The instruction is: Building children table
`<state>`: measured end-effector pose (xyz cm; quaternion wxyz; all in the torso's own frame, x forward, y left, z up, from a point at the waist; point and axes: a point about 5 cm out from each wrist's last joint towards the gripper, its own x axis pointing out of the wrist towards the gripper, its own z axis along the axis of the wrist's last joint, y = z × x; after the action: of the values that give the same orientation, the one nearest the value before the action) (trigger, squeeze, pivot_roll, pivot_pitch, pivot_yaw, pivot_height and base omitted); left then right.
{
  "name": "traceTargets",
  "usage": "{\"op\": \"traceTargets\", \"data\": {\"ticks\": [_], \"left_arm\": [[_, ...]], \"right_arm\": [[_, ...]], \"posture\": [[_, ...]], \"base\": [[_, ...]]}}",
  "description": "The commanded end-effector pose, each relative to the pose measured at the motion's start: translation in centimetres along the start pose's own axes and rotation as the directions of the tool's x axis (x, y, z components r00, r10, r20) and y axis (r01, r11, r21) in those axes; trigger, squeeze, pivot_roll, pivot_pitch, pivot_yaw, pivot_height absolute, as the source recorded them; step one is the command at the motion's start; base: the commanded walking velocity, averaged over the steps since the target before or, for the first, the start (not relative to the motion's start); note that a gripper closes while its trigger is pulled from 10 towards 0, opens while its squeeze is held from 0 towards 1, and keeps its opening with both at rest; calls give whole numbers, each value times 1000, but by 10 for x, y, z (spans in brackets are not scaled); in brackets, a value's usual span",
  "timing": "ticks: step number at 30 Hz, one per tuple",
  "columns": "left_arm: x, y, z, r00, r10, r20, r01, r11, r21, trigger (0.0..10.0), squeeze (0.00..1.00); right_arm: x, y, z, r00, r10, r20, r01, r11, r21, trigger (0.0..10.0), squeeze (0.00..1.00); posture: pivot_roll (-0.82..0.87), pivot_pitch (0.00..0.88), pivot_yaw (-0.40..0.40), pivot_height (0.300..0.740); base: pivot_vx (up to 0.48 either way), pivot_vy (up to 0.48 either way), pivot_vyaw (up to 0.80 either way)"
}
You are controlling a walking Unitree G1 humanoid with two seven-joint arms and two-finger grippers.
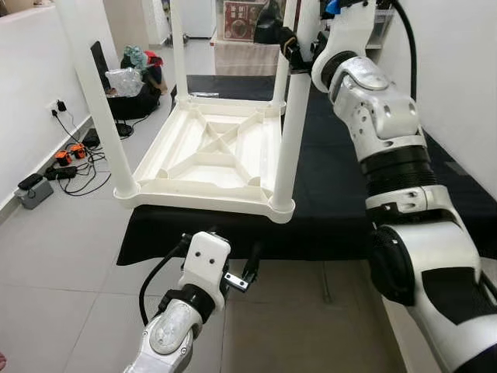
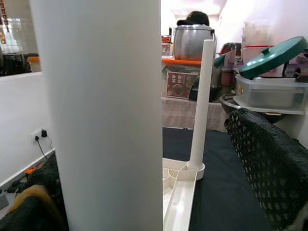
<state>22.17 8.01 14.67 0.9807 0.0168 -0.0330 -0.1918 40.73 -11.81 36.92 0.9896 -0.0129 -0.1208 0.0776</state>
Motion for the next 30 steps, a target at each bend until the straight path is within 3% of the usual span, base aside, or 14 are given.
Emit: {"op": "traceTargets", "data": {"ticks": [1, 7, 16, 17, 18, 21, 22, 25, 26, 27, 30], "left_arm": [[-2, -1, 0, 1000, 2, -7, -2, 1000, 0, 10000, 0], [-3, 0, 0, 1000, 9, -10, -9, 1000, 3, 10000, 0], [-2, -1, 0, 1000, 2, -15, -2, 1000, 6, 10000, 0], [-2, -1, 0, 1000, 1, -14, -1, 1000, 7, 10000, 0], [-2, 0, 0, 1000, 1, -14, -1, 1000, 9, 10000, 0], [-2, 0, 0, 1000, 1, -14, -1, 1000, 10, 10000, 0], [-1, 0, 0, 1000, 2, -14, -2, 1000, 10, 10000, 0], [-1, -1, 0, 1000, 3, -15, -3, 1000, 8, 10000, 0], [0, -1, 0, 1000, 4, -15, -4, 1000, 7, 10000, 0], [0, -1, 0, 1000, 6, -15, -6, 1000, 5, 10000, 0], [0, 0, 0, 1000, 8, -16, -8, 1000, 4, 10000, 0]], "right_arm": [[3, 0, 2, 1000, -18, 5, 18, 1000, -12, 10000, 0], [5, -19, 14, 996, -88, 31, 87, 996, 17, 10000, 0], [7, -24, 36, 993, -99, 64, 91, 990, 109, 10000, 0], [8, -23, 40, 993, -90, 71, 81, 989, 121, 5020, 0], [8, -21, 44, 993, -81, 81, 71, 989, 127, 2706, 0], [9, -19, 47, 993, -74, 91, 62, 990, 128, 2706, 0], [9, -17, 45, 994, -66, 84, 55, 990, 131, 0, 0], [10, -13, 38, 998, -43, 55, 35, 992, 125, 0, 0], [10, -10, 34, 999, -30, 41, 25, 993, 115, 863, 0], [11, -8, 32, 1000, -16, 26, 13, 994, 110, 10000, 0], [11, -6, 29, 1000, 2, 7, -3, 992, 126, 10000, 0]], "posture": [[15, 17, -78, 740], [18, 25, -77, 740], [13, 33, -63, 740], [12, 36, -63, 740], [11, 36, -61, 740], [11, 36, -61, 740], [7, 39, -61, 740], [7, 44, -63, 740], [8, 45, -64, 740], [8, 45, -64, 740], [7, 48, -66, 740]], "base": [[0, 0, 0], [0, 0, 0], [0, 0, 0], [0, 0, 0], [0, 0, 0], [0, 0, 0], [0, 0, 0], [0, 0, 0], [0, 0, 0], [0, 0, 0], [0, 0, 0]]}}
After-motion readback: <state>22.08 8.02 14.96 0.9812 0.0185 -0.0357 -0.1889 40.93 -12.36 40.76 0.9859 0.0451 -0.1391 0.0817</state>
